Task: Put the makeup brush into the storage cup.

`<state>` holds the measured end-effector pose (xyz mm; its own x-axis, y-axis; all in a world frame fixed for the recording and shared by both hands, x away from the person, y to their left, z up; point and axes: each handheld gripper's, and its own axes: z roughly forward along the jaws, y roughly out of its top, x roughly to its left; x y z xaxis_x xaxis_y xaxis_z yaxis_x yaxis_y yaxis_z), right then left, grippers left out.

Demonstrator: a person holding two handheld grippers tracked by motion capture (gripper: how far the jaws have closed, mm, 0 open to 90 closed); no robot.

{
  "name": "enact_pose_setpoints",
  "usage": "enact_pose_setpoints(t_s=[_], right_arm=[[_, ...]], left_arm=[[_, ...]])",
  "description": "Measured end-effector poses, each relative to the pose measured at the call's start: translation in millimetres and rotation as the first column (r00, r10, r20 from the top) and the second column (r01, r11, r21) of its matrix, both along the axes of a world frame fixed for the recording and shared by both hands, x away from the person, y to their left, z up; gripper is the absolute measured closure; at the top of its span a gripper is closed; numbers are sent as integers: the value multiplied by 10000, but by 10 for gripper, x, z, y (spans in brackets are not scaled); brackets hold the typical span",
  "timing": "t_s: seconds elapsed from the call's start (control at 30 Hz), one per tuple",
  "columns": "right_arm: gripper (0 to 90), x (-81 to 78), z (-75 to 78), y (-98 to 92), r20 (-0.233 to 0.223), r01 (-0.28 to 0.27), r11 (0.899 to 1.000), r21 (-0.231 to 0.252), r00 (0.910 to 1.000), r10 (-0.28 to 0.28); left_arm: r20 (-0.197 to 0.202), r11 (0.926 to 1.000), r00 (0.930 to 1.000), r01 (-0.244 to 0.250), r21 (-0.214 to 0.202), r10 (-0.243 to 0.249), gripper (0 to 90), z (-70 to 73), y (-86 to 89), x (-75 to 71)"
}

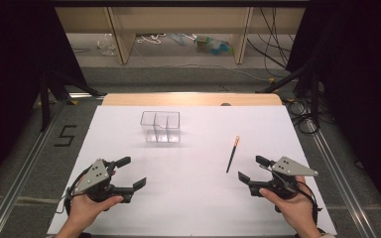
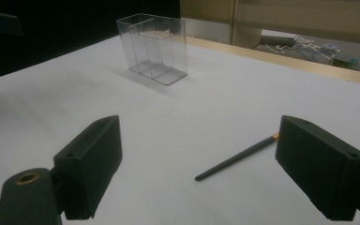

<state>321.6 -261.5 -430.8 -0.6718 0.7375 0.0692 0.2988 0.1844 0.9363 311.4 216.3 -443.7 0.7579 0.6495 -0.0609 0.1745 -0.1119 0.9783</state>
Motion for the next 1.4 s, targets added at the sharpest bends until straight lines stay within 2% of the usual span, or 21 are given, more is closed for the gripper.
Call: enact_pose_setpoints(t_s=[0.1, 0.13, 0.2, 0.27, 0.3, 0.33, 0.43, 0.47, 0.5, 0.57, 0.63, 0.73, 0.77, 0.8, 0.87, 1.0, 1.17, 1.23, 1.27, 1.37, 1.4], right_arm=[[161, -3, 0, 3, -35, 98, 9999, 128, 9999, -97], [162, -8, 6, -7, -61, 234, 9997, -11, 9997, -234], [164, 7, -2, -5, -51, 111, 9999, 126, 9999, -111], [166, 14, 9, -15, -9, 175, 9998, -49, 9998, -175], [166, 1, 29, -26, -247, 274, 9992, -277, 9993, -280], [167, 32, 23, -22, 42, 318, 9992, -253, 9995, -317], [172, 53, 23, -11, -142, 422, 9988, -245, 9990, -426], [173, 91, 17, -10, -182, 527, 9969, -581, 9984, -539], [173, 106, 10, 3, -338, 469, 9976, -511, 9982, -487], [173, 153, 11, 10, -328, 602, 9953, -761, 9975, -629], [174, 201, 20, 31, -430, 591, 9953, -766, 9971, -626], [176, 261, 25, 62, -431, 655, 9942, -858, 9967, -694], [176, 329, 27, 108, -591, 654, 9932, -959, 9957, -712], [176, 329, 27, 108, -591, 654, 9932, -959, 9957, -712], [176, 406, 26, 150, -762, 802, 9856, -1489, 9928, -923], [177, 599, 7, 257, -1409, 822, 9783, -1903, 9839, -1101], [177, 788, 3, 334, -1850, 887, 9739, -2087, 9743, -1284], [177, 826, -2, 343, -1807, 932, 9737, -2079, 9747, -1319], [181, 891, -2, 353, -1973, 1004, 9708, -2177, 9696, -1445], [182, 947, -10, 365, -2040, 1086, 9686, -2236, 9666, -1554], [182, 966, -10, 371, -2160, 1133, 9667, -2295, 9625, -1641]], left_arm=[[-4, 10000, 10000, 5, -16, -5, 121, 0, -2, 1], [-51, 10000, 10000, -5, -46, 5, 121, -2, -6, -2], [-65, 10000, 10000, 25, -25, -25, 122, -5, -7, -2], [-80, 10000, 10000, 16, 17, -15, 122, -8, -4, 0], [-75, 10000, 10000, 21, 25, -20, 123, -8, -4, 1], [-29, 10000, 10000, 34, 67, -34, 124, -7, -2, 4], [-40, 9999, 10000, 63, 79, -63, 125, -12, -11, 9], [-128, 10000, 9999, 56, 48, -55, 126, -17, -21, 10], [-128, 10000, 9999, 56, 48, -55, 127, -17, -21, 10], [-38, 9999, 9999, 115, 120, -115, 129, -14, -20, 15], [-127, 10000, 9999, 67, 14, -66, 130, -16, -23, 10], [-64, 9999, 9999, 93, 93, -92, 130, -16, -19, 14], [-38, 9999, 9999, 117, 120, -117, 132, -15, -19, 15], [-49, 9999, 9999, 117, 111, -116, 132, -15, -21, 14], [-43, 9999, 9999, 125, 114, -125, 133, -15, -24, 13], [-55, 9998, 9999, 132, 137, -131, 135, -17, -23, 15], [-91, 9998, 9998, 155, 115, -154, 139, -18, -27, 14], [-73, 9998, 9998, 181, 117, -180, 140, -18, -28, 13], [24, 9993, 9995, 309, 192, -310, 141, -15, -25, 21], [21, 9993, 9995, 324, 187, -325, 141, -17, -26, 22], [16, 9993, 9995, 322, 185, -323, 141, -18, -26, 23]])
